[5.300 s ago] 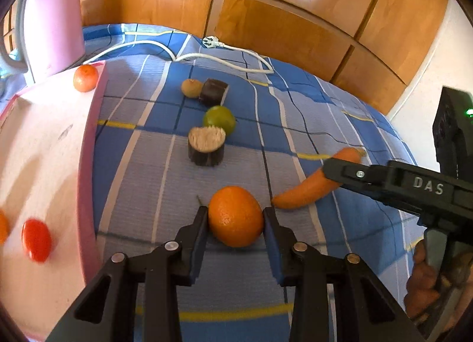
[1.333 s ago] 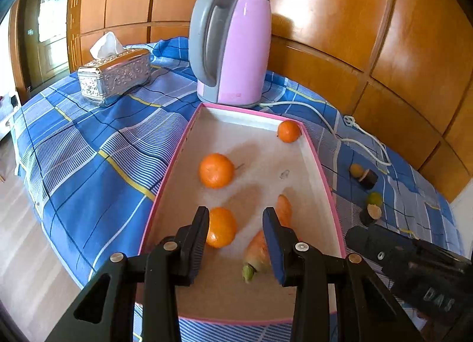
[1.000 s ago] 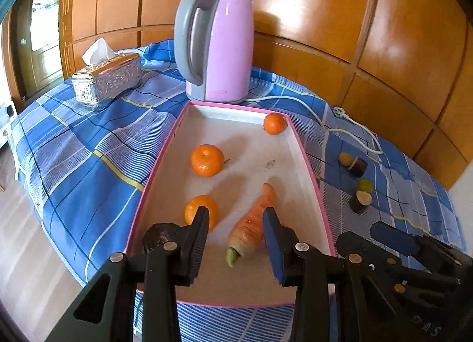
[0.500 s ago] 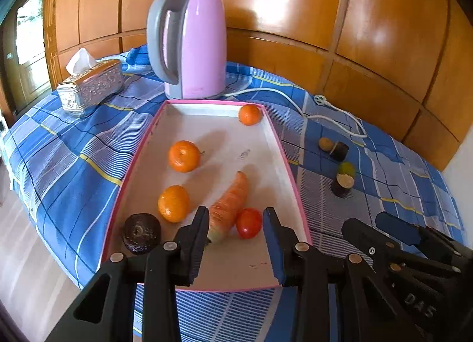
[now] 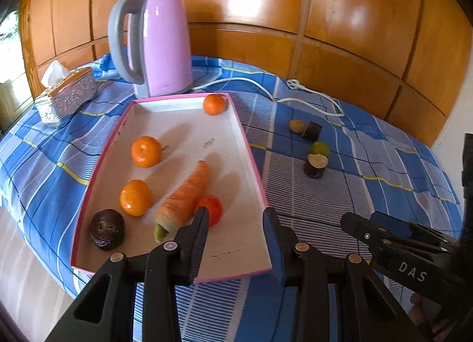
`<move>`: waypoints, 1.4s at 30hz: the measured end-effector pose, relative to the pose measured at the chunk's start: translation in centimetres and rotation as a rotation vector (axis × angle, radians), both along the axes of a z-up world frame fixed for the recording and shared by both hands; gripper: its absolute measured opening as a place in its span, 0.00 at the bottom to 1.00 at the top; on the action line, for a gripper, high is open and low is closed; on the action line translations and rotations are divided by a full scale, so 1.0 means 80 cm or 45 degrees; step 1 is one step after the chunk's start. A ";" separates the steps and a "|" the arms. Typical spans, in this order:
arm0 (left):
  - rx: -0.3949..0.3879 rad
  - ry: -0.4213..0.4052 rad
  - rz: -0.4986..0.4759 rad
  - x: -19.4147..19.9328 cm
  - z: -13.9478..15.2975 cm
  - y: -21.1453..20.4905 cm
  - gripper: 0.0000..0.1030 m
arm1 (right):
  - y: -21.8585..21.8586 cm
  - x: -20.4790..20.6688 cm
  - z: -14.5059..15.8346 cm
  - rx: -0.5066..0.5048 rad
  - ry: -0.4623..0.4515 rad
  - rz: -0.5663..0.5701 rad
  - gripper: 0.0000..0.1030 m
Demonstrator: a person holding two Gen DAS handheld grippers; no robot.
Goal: Organize fruits
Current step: 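Withdraw both tools from the tray toward the remaining fruits, then grasp the cut dark round fruit with the left tool while the right tool grasps the green lime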
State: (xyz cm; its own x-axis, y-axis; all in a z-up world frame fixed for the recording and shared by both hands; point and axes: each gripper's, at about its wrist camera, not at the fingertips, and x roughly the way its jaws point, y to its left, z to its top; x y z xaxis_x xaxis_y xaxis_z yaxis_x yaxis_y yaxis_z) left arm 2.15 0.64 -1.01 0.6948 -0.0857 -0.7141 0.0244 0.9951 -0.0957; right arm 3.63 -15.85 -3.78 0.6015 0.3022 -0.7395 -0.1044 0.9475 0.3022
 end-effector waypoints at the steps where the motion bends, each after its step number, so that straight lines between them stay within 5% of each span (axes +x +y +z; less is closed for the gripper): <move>1: 0.002 -0.001 -0.011 0.000 0.000 -0.003 0.37 | -0.003 0.000 -0.002 0.002 0.006 -0.007 0.58; 23: 0.025 0.003 -0.159 0.022 -0.003 -0.058 0.37 | -0.040 0.006 -0.011 0.021 0.042 -0.116 0.58; 42: -0.020 0.071 -0.207 0.088 -0.022 -0.103 0.35 | -0.070 0.050 0.005 0.028 0.016 -0.169 0.58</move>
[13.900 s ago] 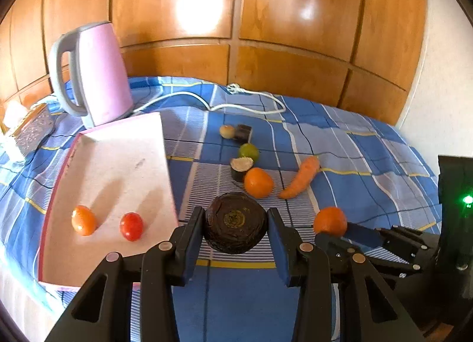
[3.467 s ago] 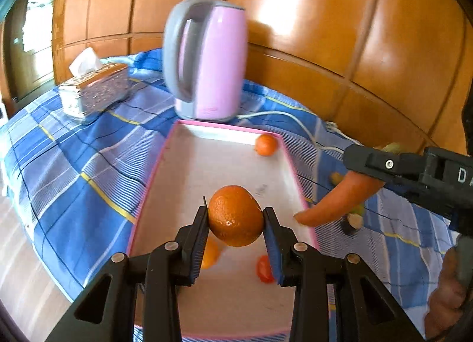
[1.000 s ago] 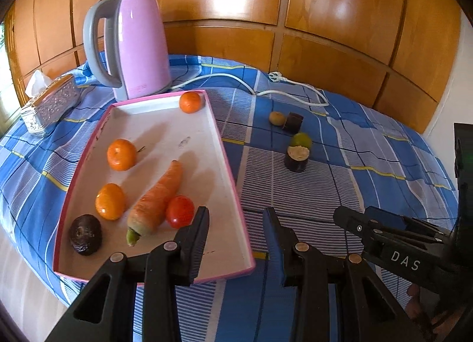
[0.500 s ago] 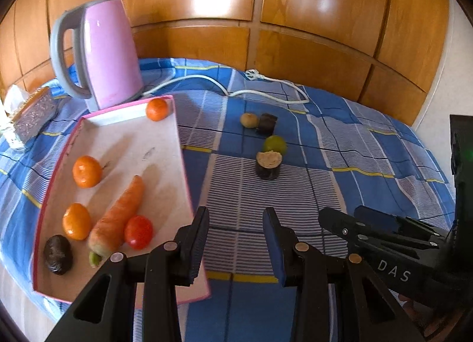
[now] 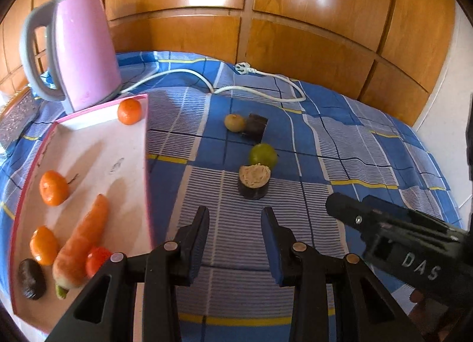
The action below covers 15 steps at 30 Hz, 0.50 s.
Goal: Organize fruits
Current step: 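Grasp the cut dark round fruit with the left tool while the right tool grasps the green lime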
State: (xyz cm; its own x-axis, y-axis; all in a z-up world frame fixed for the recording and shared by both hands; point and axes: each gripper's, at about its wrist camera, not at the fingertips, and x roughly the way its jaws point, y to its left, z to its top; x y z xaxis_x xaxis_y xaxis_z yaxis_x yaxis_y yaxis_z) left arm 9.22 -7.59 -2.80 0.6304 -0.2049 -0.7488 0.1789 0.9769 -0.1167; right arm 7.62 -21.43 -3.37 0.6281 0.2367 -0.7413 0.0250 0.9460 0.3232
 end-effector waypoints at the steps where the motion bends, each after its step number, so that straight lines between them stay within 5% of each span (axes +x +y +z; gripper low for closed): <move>1: -0.001 0.002 -0.004 0.003 -0.002 -0.003 0.35 | -0.003 0.003 0.000 0.006 0.001 -0.006 0.58; 15: -0.013 0.037 -0.025 0.050 -0.028 -0.028 0.36 | -0.001 0.049 -0.001 0.047 0.002 0.001 0.58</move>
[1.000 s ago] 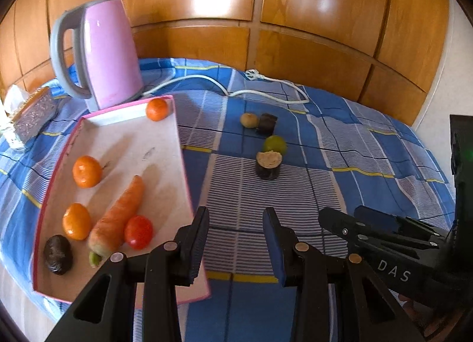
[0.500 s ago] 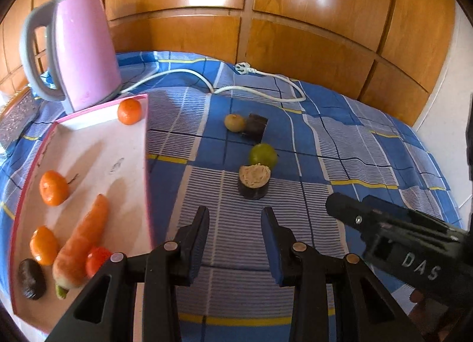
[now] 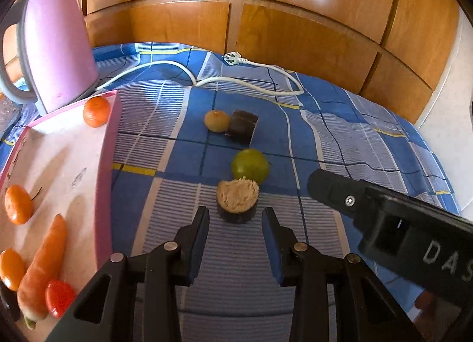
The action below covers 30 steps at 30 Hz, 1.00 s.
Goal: Organize fruits
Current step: 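Grasp the cut dark round fruit with the left tool while the right tool grasps the green lime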
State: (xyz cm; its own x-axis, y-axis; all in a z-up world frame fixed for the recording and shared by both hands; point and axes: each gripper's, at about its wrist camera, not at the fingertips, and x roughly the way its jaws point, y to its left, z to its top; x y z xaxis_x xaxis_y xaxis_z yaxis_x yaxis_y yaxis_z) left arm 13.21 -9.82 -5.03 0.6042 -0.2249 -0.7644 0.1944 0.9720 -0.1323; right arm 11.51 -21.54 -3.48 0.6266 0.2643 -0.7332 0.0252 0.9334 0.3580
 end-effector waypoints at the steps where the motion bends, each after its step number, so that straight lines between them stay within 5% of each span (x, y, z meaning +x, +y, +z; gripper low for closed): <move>1: -0.001 0.001 0.001 0.003 -0.001 -0.001 0.36 | 0.001 0.003 -0.001 0.002 0.002 0.003 0.58; 15: -0.044 -0.021 0.083 0.004 -0.010 0.019 0.31 | 0.019 0.036 -0.009 0.073 0.019 0.062 0.55; 30: -0.031 -0.031 0.088 0.005 -0.016 0.017 0.32 | 0.053 0.084 -0.037 0.131 0.134 0.202 0.33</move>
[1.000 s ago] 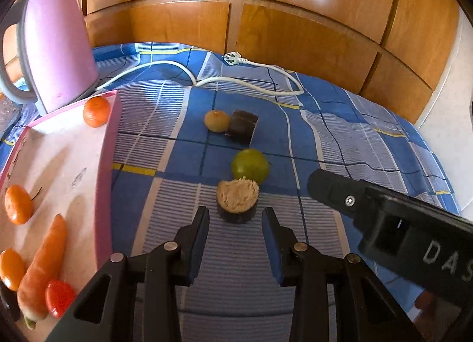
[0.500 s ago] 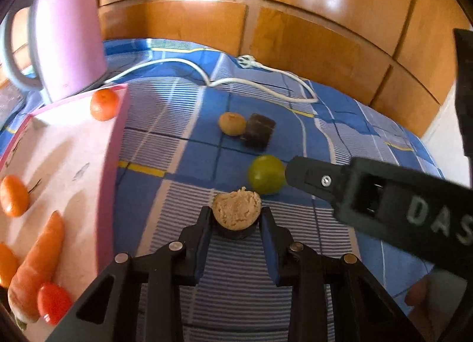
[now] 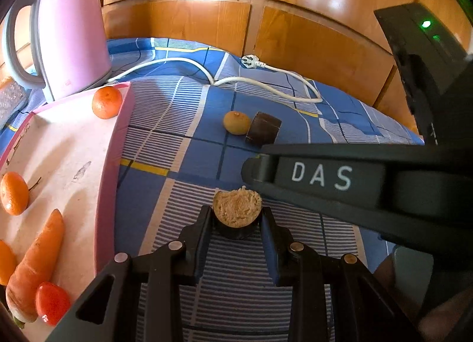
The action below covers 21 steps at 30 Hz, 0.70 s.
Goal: Organize fruits
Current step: 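Grasp the cut dark round fruit with the left tool while the right tool grasps the green lime, then lift the cut fruit with the left tool while the right tool lifts the lime toward the tray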
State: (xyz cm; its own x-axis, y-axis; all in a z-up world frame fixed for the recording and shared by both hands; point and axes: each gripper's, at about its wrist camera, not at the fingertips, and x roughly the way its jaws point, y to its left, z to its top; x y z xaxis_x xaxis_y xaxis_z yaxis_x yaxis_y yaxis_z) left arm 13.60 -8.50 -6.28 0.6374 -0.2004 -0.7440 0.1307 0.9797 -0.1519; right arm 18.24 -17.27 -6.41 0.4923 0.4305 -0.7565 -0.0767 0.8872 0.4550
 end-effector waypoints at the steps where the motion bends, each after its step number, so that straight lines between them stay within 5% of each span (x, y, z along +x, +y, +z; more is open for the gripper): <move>1: -0.001 0.000 0.000 0.000 0.000 0.000 0.32 | -0.001 -0.001 0.000 -0.003 -0.003 0.004 0.33; 21: 0.011 0.023 -0.131 -0.054 0.003 -0.022 0.32 | -0.102 -0.104 -0.005 -0.026 0.053 -0.156 0.33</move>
State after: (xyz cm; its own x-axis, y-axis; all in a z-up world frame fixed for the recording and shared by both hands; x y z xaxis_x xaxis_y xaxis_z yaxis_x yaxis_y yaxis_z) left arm 9.32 -10.24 -6.05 0.6000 -0.2578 -0.7573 0.2281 0.9625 -0.1470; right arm 9.94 -25.39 -6.79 0.5084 0.3531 -0.7854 0.0514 0.8980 0.4370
